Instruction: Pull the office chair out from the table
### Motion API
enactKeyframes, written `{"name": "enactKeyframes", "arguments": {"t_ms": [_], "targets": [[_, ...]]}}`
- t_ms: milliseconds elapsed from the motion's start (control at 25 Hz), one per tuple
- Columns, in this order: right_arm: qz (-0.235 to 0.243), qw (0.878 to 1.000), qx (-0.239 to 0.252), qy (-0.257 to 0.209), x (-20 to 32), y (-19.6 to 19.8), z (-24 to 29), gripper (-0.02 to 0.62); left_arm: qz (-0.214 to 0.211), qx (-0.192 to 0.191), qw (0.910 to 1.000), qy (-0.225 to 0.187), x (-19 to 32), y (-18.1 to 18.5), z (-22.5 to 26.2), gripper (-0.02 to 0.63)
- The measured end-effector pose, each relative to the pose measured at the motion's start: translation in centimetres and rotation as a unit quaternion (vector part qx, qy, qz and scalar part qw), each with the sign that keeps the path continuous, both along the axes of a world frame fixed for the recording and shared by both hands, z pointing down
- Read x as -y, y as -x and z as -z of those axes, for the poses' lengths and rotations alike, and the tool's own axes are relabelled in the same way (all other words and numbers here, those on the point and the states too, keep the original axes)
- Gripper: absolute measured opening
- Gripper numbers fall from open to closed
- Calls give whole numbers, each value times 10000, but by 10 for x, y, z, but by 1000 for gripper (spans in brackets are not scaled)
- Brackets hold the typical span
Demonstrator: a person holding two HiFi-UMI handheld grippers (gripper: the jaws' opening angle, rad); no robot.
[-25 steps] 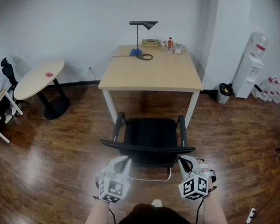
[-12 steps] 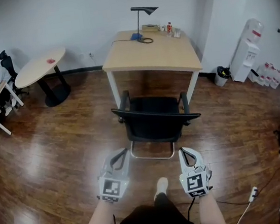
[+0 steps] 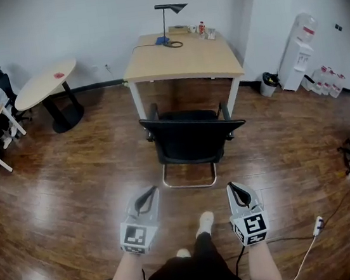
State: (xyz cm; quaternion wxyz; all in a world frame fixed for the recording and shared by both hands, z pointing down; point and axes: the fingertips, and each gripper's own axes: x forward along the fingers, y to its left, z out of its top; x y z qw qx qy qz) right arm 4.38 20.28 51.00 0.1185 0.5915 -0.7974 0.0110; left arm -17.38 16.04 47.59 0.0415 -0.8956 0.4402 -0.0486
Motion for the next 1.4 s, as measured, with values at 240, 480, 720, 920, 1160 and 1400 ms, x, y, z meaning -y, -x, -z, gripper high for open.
{"name": "enactKeyframes", "arguments": {"t_ms": [240,480,720,920,1160,1400], "targets": [[-232,9963,830,11,-22,-9,8,14,39,-281,9996,22,-14,15,7,2],[-137,9974,694,-149,-23,-11,29,14,132,-659,9977,-70,-18,23,22,2],[-127,9968,722,-321,-26,-23,44,14,291,-739,9968,8,-21,26,27,2],[-197,9950,814,-551,-33,-45,58,14,414,-780,9959,-190,-24,21,35,2],[-137,9941,884,-609,-50,-55,62,12,607,-980,9932,-142,-34,19,36,2],[-38,9923,1118,-529,-76,-65,51,12,631,-1072,9921,-169,-55,12,39,2]]}}
